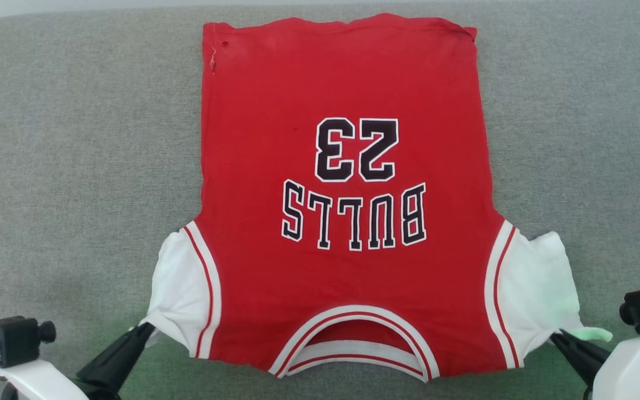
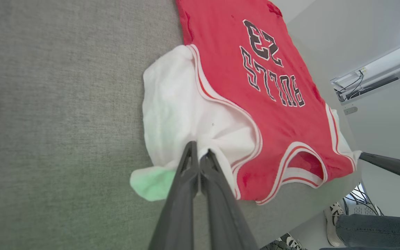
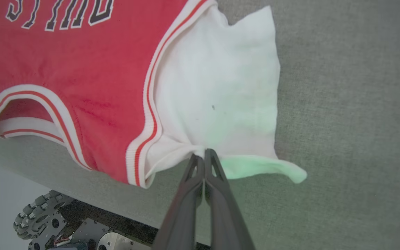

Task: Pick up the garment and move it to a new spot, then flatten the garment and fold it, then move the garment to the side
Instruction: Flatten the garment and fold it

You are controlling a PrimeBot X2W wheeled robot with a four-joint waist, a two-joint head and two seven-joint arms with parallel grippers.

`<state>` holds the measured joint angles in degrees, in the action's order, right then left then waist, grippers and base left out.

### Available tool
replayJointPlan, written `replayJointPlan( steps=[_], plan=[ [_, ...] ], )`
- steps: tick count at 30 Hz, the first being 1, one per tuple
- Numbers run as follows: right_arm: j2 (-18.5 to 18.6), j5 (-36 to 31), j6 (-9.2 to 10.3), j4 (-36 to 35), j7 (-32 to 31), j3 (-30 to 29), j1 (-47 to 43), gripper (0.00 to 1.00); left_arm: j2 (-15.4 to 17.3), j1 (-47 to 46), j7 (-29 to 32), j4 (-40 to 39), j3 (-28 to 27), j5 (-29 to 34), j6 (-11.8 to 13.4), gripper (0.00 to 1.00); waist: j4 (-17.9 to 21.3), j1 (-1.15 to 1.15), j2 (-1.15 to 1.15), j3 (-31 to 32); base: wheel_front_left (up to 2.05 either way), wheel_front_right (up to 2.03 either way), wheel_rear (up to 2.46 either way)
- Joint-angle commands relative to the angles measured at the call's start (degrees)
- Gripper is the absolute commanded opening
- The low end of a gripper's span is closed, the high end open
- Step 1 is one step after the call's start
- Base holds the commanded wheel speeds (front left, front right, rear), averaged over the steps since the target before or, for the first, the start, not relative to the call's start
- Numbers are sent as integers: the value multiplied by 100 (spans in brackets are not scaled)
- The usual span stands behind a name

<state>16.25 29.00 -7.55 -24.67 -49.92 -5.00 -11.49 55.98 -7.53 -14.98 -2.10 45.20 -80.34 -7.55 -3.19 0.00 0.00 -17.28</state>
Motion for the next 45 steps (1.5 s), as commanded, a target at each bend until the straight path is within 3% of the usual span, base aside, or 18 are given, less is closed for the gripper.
replayJointPlan(
  steps=[1,4,11,17,18,19,23,28,33,39,45],
  plan=[
    [-22,12,12,-40,-36,-3,-42,0,-18,43,-27,-17,-10,100,13,0,-7,0,0,-8,0,0,0],
    [-21,136,11,-91,-233,93,-182,0,-22,138,-26,-109,199,77,13,0,-1,0,0,-14,0,0,0],
    [-119,201,9,-209,-357,-9,-387,0,-69,301,-24,-45,6,89,13,0,-61,0,0,-134,0,0,0],
    [55,-147,8,259,-220,168,-54,0,-265,20,-20,191,219,209,13,0,-80,0,0,-195,0,0,0],
    [79,-217,8,340,-148,218,19,31,-291,-28,-20,232,280,236,13,0,-84,0,0,-207,0,0,0],
    [76,-266,9,406,-66,237,109,100,-313,-75,-20,252,333,235,13,0,-84,0,0,-221,0,0,0],
    [120,-288,9,437,-30,324,203,100,-344,-186,-20,279,496,306,13,0,-105,0,0,-235,0,0,0],
    [209,-217,8,-146,-295,73,445,100,-366,-230,-20,183,562,441,13,0,-165,0,0,-300,0,0,0],
    [306,-412,8,-570,-773,-573,1627,100,-314,-412,-20,-14,577,621,13,0,-377,0,0,-520,0,0,0],
    [411,-848,8,100,-1105,-524,3196,100,-265,-697,-20,-247,652,824,13,0,-669,0,0,-806,0,0,0],
    [296,-1633,8,1610,-1230,-317,5053,100,-306,-1134,-21,-532,819,1024,13,0,-1090,0,0,-1263,0,0,0]
  ],
)
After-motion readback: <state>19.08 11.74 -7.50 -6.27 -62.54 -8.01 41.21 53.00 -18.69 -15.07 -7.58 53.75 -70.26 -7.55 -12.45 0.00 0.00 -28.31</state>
